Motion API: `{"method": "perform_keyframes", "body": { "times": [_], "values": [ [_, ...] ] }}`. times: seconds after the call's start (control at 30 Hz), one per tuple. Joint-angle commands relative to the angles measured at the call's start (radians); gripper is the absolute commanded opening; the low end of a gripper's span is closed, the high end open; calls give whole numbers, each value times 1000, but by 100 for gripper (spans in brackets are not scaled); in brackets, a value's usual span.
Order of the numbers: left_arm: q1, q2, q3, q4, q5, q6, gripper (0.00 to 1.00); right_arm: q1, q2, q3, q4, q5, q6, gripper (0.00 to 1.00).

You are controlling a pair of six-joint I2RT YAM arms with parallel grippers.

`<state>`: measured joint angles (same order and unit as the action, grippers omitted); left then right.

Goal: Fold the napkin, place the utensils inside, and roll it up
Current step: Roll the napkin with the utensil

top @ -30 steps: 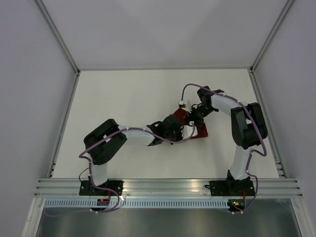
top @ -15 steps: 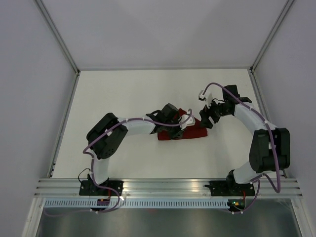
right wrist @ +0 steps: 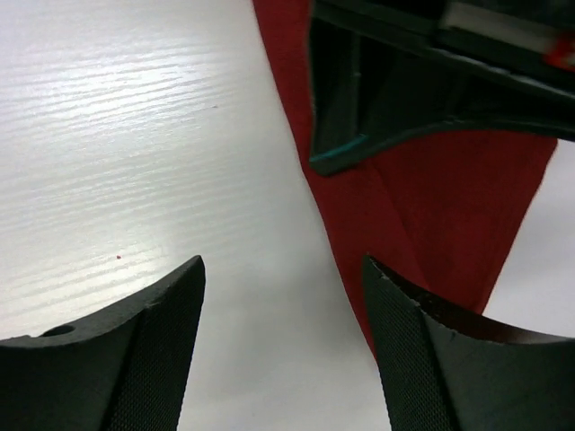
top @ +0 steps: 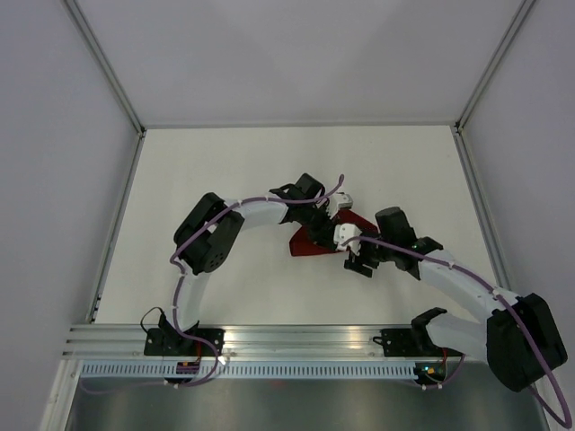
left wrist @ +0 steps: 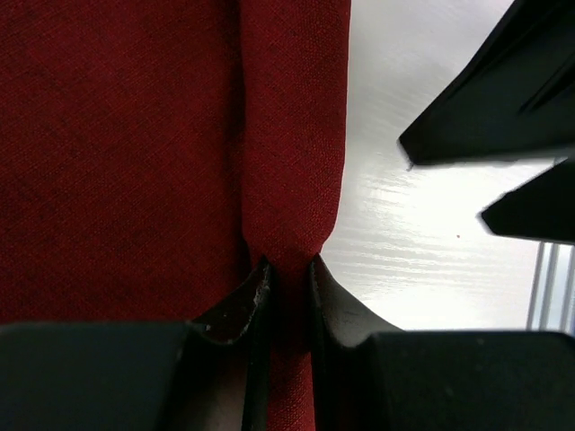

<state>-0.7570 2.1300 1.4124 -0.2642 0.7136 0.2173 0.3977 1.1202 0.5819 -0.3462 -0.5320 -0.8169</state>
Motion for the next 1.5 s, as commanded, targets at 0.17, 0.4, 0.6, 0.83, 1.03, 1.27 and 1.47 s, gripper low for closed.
{"method": "perform_keyframes", "body": {
  "times": [0.17,0.4,0.6,0.83,1.03,1.27,1.47],
  "values": [
    [8,130,-46,-257,112,2,9,207,52,-96,286,285,-60,71],
    [21,151,-32,-283,136,13,15,286,154,-96,297,328,-67,61],
    [25,127,-33,-265,167,2,36,293,188,-86,265,317,-53,38],
    [45,21,-102,-55,164,-124,40,291,214,-64,210,291,-36,16],
    [79,-97,-181,92,75,-263,41,293,239,-19,132,245,-34,14],
    [119,-196,-216,180,12,-326,41,290,285,2,95,218,-41,13],
    [136,-343,-320,341,-127,-386,38,268,358,82,-10,146,-64,13]
  ]
}}
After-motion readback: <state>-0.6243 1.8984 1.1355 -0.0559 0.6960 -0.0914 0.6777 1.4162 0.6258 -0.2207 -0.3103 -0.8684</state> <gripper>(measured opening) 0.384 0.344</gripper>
